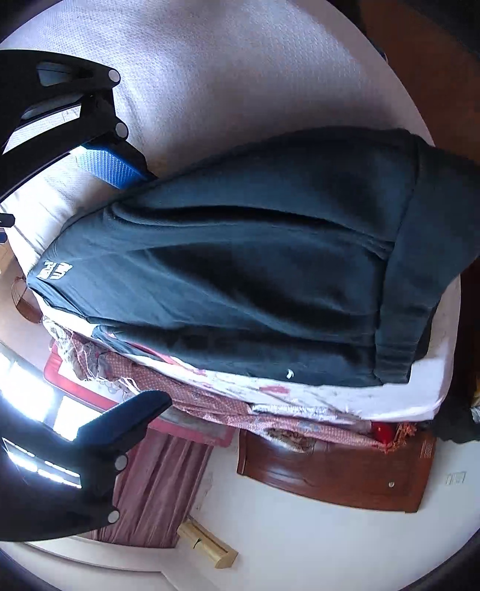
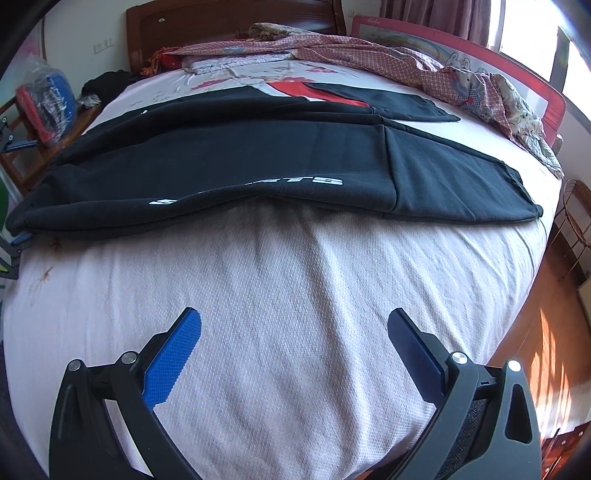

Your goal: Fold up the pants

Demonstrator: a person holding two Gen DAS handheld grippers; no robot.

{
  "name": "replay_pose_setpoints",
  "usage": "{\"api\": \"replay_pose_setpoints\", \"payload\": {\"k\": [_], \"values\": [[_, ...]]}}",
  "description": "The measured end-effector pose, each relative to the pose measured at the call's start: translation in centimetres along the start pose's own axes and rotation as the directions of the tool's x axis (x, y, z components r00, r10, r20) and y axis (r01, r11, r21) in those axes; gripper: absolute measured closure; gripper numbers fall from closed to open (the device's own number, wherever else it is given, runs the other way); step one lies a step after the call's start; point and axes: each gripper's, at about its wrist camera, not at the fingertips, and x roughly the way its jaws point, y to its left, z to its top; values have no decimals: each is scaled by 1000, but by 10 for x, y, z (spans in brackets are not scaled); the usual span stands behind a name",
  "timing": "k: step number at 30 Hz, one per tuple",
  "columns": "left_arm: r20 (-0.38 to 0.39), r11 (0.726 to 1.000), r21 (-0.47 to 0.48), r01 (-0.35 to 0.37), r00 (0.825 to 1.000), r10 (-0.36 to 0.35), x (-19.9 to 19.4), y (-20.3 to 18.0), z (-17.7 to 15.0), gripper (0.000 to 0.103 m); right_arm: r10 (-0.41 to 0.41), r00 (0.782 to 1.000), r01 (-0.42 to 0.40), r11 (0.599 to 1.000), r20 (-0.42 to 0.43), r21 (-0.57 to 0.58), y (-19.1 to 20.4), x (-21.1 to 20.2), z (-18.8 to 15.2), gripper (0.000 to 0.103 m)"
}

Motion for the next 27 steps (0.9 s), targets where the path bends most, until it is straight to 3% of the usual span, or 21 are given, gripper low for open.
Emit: {"api": "replay_pose_setpoints", "payload": {"k": [3, 9, 11, 13, 17, 19, 21, 22, 24, 25, 27], "values": [[-4, 999, -52, 15, 1000, -15, -1, 16, 6, 2, -2, 1000, 2, 1000, 1, -1, -1, 0, 0, 3], [10, 998, 69, 0, 1000, -1, 2, 9, 0, 2, 5, 1000, -5, 1000, -13, 8, -1, 5, 1, 3], [8, 996, 81, -22, 1000, 21, 2, 5, 5, 17, 6, 1000, -6, 1000, -13, 3, -1, 4, 2, 3], [-2, 986, 129, -101, 995, 102, 7, 5, 5, 93, 14, 1000, -13, 1000, -9, 19, -5, 3, 4, 3], [-28, 995, 80, -63, 997, 66, 8, 23, 11, 94, 82, 996, -79, 990, -23, 121, -26, 6, 7, 3], [-22, 994, 89, -60, 998, 62, 8, 22, 9, 94, 164, 986, -154, 965, -29, 213, -44, 9, 10, 3], [-21, 994, 106, -38, 999, 40, 5, 19, 6, 94, 272, 962, -254, 903, -4, 345, -70, 13, 11, 3], [-29, 994, 109, -20, 999, 23, 4, 18, 6, 94, 331, 944, -306, 845, 22, 438, -89, 16, 11, 3], [-39, 994, 107, 0, 999, 5, 4, 17, 8, 94, 436, 895, -399, 685, 97, 609, -128, 26, 7, 3], [-47, 995, 102, 11, 999, -6, 4, 16, 9, 94, 489, 858, -440, 541, 158, 717, -156, 35, 5, 3], [-54, 994, 104, 24, 998, -19, 3, 14, 9, 94, 540, 815, -474, 412, 210, 778, -177, 47, 7, 3]]}}
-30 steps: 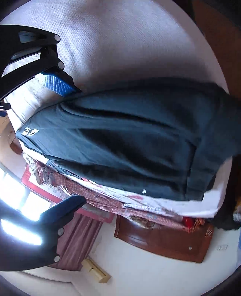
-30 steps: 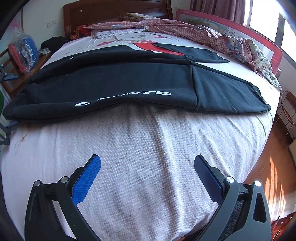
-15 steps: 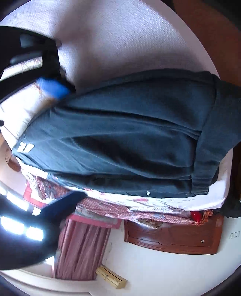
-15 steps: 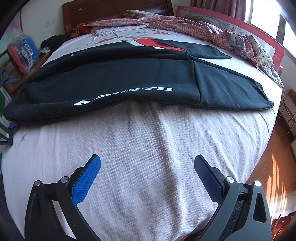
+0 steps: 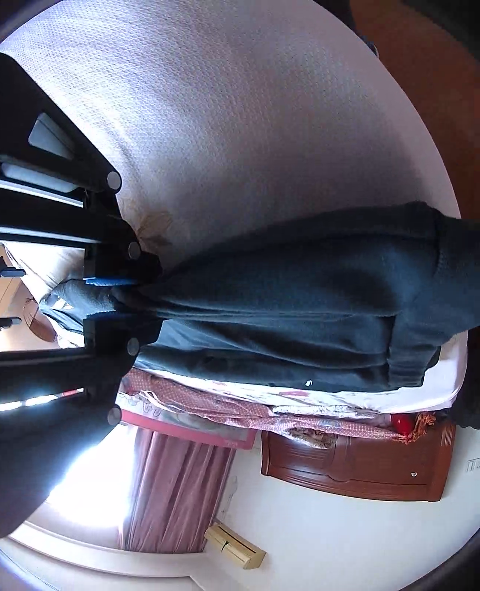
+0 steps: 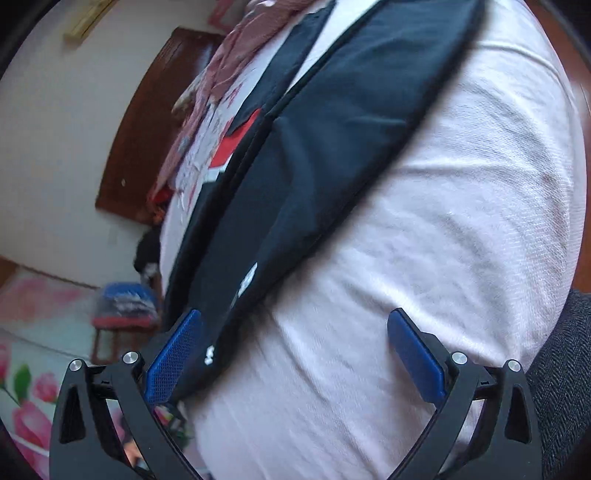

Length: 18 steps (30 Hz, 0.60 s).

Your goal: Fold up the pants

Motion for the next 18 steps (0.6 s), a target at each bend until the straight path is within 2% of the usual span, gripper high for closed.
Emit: {"api": "replay_pose_setpoints", "payload": {"k": [1, 3, 4, 5, 8, 9, 10, 13, 16, 17, 18], "values": [[-4, 1000, 1, 12, 1000, -12, 0, -2, 0, 94, 18, 1000, -18, 999, 3, 45, -3, 0, 7, 3], [-6, 1000, 9, 21, 1000, -21, -2, -8, 2, 94, 85, 996, -86, 989, 9, 121, -8, 4, 20, 14], [-7, 1000, 14, 27, 1000, -27, -1, -12, 2, 94, 86, 996, -86, 985, 9, 150, -9, 6, 24, 16], [-8, 999, 18, 29, 1000, -29, -1, -15, 2, 94, 75, 997, -73, 983, -3, 165, -9, 11, 27, 19], [-11, 999, 21, 36, 999, -36, 1, -20, 4, 94, 126, 992, -121, 976, -15, 183, -3, 23, 25, 24], [-13, 999, 21, 39, 999, -39, 1, -22, 5, 94, 153, 988, -145, 971, -26, 192, -1, 28, 24, 36], [-13, 999, 24, 39, 999, -39, 1, -23, 6, 94, 166, 985, -154, 967, -42, 202, 1, 33, 22, 37], [-16, 999, 24, 45, 999, -45, 0, -23, 6, 94, 138, 986, -119, 974, -90, 194, 9, 49, 14, 40], [-16, 998, 34, 53, 999, -52, -2, -22, 3, 94, 76, 993, -64, 991, -95, 118, 30, 61, 10, 42], [-14, 998, 40, 52, 999, -51, -1, -22, 3, 94, 57, 992, -46, 995, -111, 92, 36, 65, 8, 54], [-12, 998, 44, 54, 998, -54, -2, -20, 2, 94, 39, 989, -28, 997, -144, 73, 39, 72, 5, 92]]}}
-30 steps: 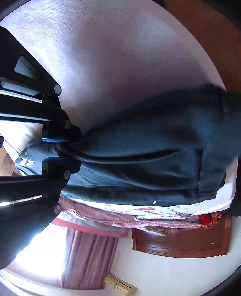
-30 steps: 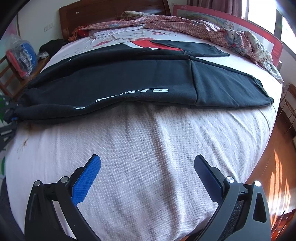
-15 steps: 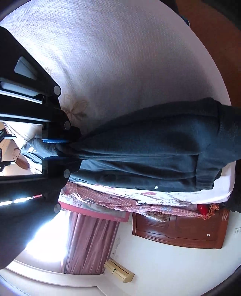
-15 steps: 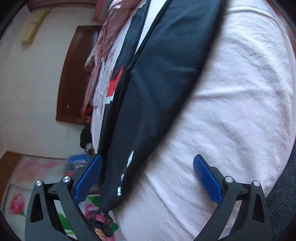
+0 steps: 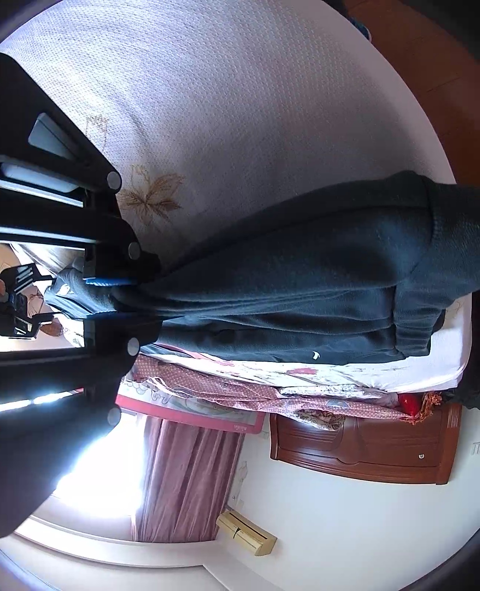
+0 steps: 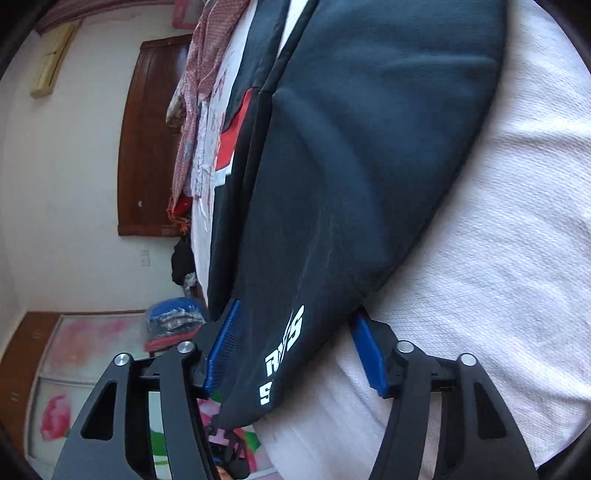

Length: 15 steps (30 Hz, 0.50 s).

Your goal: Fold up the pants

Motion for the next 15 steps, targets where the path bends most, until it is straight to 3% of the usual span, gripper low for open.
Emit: {"api": "replay_pose_setpoints", "payload": {"k": [1, 3, 7, 10, 15], "values": [[3, 1000, 6, 7, 1000, -7, 0, -1, 0, 94, -11, 1000, 11, 1000, -12, -8, 1, 5, 1, 98], [16, 999, 39, 3, 1000, -3, -3, -2, -1, 94, -19, 1000, 18, 998, -14, -54, 6, 5, 2, 98], [41, 995, 99, 23, 999, -28, -14, -6, -7, 95, 42, 999, -46, 991, -32, -126, 21, -16, 5, 98], [47, 987, 160, 14, 999, -22, -28, -15, -22, 96, 79, 995, -89, 980, -62, -179, 29, -33, 6, 98], [38, 983, 181, 2, 999, -9, -62, -12, -55, 96, 81, 987, -112, 967, -138, -230, 26, -56, 2, 98]]}}
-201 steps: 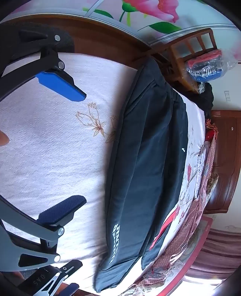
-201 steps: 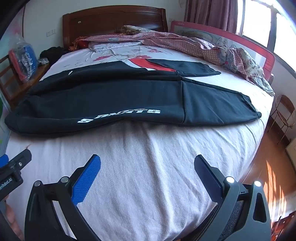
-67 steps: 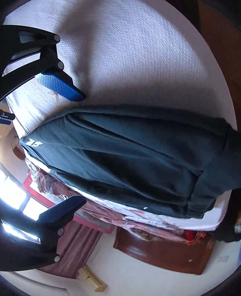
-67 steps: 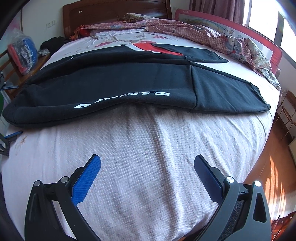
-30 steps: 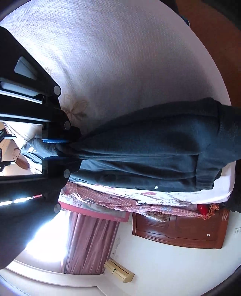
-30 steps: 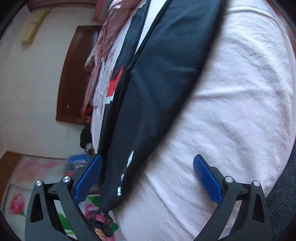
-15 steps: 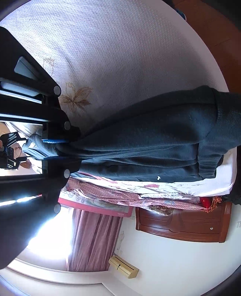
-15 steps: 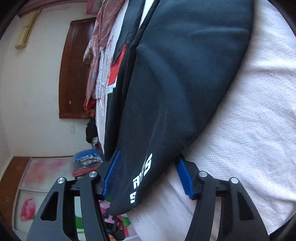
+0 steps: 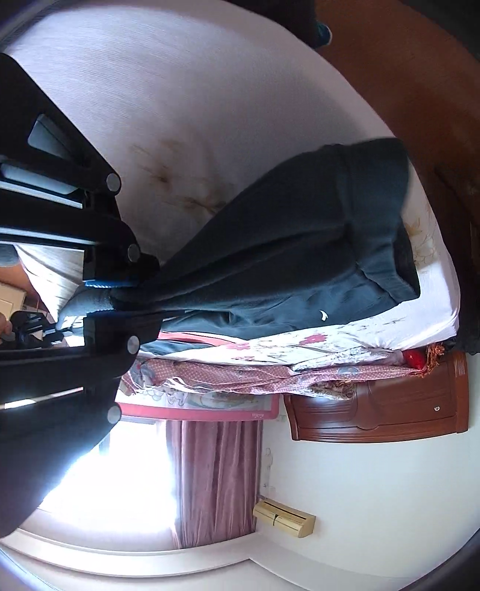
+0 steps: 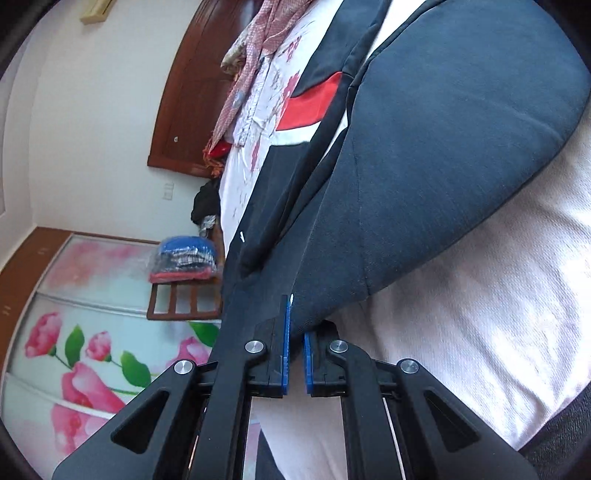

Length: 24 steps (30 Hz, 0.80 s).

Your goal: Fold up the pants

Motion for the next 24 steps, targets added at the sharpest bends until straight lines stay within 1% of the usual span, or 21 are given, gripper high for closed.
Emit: {"api": "replay_pose_setpoints", "payload": {"k": [1, 3, 6, 9, 10, 11, 12, 13, 14, 15, 16, 17, 18, 19, 20, 21, 22, 23, 24], "values": [[-6, 1000, 7, -13, 1000, 13, -8, 1, -7, 96, -6, 1000, 6, 1000, -15, -7, -2, -3, -3, 98], [-19, 1000, -8, -23, 1000, 23, -22, 6, -20, 96, -14, 999, 14, 1000, -40, -15, -11, -12, -9, 98], [-33, 995, 30, -97, 995, 97, -42, 10, -41, 96, -44, 996, 43, 999, -81, -23, -27, -17, -26, 98], [-49, 982, 56, -180, 982, 182, -52, 14, -55, 95, -65, 991, 61, 997, -115, -39, -42, -20, -40, 98], [-48, 970, 61, -236, 970, 239, -53, 18, -55, 90, -117, 984, 109, 992, -134, -66, -46, -17, -43, 98], [-39, 952, 67, -300, 952, 303, -53, 21, -55, 87, -173, 973, 162, 983, -154, -82, -51, -15, -46, 95], [-35, 932, 68, -355, 933, 358, -53, 25, -54, 83, -199, 963, 189, 979, -180, -74, -57, -12, -47, 86], [-34, 920, 63, -387, 920, 389, -54, 27, -53, 82, -163, 971, 157, 987, -175, -48, -59, -16, -46, 86], [-27, 913, 65, -402, 914, 404, -57, 26, -52, 73, -145, 978, 141, 989, -151, -36, -61, -24, -44, 78], [2, 905, 84, -418, 908, 419, -62, 21, -50, 70, -143, 984, 139, 989, -107, -42, -61, -37, -41, 75], [56, 892, 130, -433, 901, 430, -67, 11, -50, 63, -140, 988, 137, 990, -68, -41, -63, -52, -38, 75], [103, 881, 177, -440, 898, 428, -71, -1, -52, 54, -129, 991, 128, 992, -35, -19, -66, -66, -30, 75], [130, 875, 205, -438, 898, 419, -74, -11, -53, 30, -144, 989, 143, 990, 28, 16, -72, -84, -18, 75], [178, 869, 241, -433, 899, 399, -77, -23, -56, 17, -182, 979, 178, 983, 96, 54, -78, -103, -6, 75], [213, 857, 288, -428, 901, 378, -76, -33, -59, 13, -211, 964, 198, 976, 161, 92, -85, -121, 9, 75], [216, 838, 354, -414, 908, 358, -71, -45, -65, 6, -234, 942, 207, 969, 239, 133, -93, -140, 25, 75], [185, 809, 438, -392, 920, 346, -61, -56, -71, 4, -291, 906, 242, 952, 308, 187, -102, -159, 41, 75], [152, 789, 489, -373, 927, 344, -53, -64, -75, 3, -338, 870, 272, 936, 359, 221, -108, -175, 57, 75], [108, 764, 547, -343, 933, 342, -40, -74, -83, 2, -358, 848, 283, 929, 392, 238, -113, -183, 71, 75]]}}
